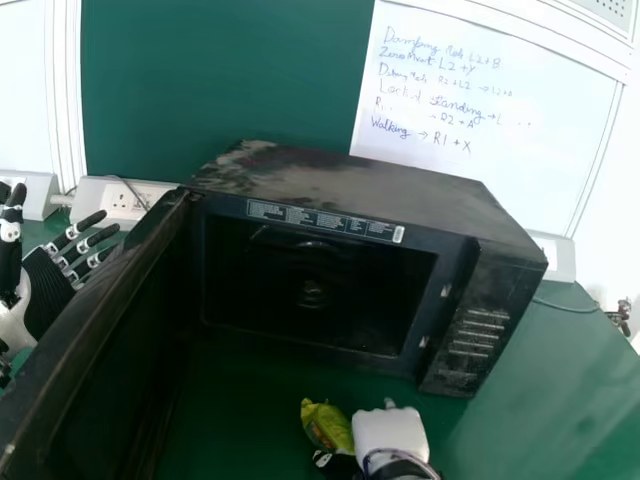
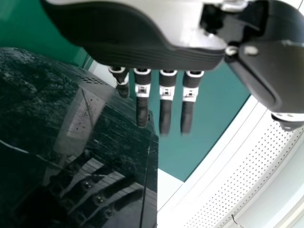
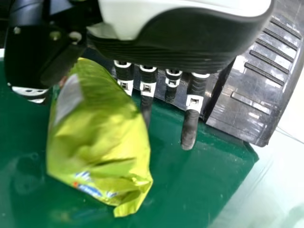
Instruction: Put biscuit inside oven
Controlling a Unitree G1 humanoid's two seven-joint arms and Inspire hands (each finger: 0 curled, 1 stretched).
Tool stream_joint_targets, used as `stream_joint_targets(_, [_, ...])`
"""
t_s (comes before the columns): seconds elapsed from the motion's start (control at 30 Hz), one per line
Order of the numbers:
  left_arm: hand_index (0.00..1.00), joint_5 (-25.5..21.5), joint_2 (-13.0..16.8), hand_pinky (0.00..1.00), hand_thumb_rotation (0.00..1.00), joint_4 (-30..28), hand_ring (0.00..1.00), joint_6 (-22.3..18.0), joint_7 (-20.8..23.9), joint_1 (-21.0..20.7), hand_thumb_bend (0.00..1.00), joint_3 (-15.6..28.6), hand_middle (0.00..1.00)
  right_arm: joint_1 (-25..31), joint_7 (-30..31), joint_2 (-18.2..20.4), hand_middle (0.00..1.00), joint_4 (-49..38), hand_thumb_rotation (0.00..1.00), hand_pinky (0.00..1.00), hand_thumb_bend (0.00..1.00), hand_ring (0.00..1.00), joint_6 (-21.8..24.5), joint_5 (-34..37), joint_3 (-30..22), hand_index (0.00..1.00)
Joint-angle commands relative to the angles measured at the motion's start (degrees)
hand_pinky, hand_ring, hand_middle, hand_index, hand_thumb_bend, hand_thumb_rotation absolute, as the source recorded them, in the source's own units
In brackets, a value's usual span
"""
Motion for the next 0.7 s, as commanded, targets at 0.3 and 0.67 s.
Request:
stream_joint_targets(0.3, [0.71,-1.1,-0.2,0.75,0.15,-0.7,0.76,0.0,1.1,-0.4,0.33,0.3,0.74,-2.7,4.2,-3.6,0.69,6.8,0.16,0.38,0.8,0.53,-1.1,1.9,0.8,0.68])
stream_joint_targets(0.67, [0.69,-1.4,-0.2,0.68,0.16,-0.2,0.72,-0.8,0.3,-0.4,0.31,0.0,0.7,-4.0,6.4,-5.8,0.68,7.8,0.27,0.36,0.8,0.51,-1.3,2.5,1.8,0.74])
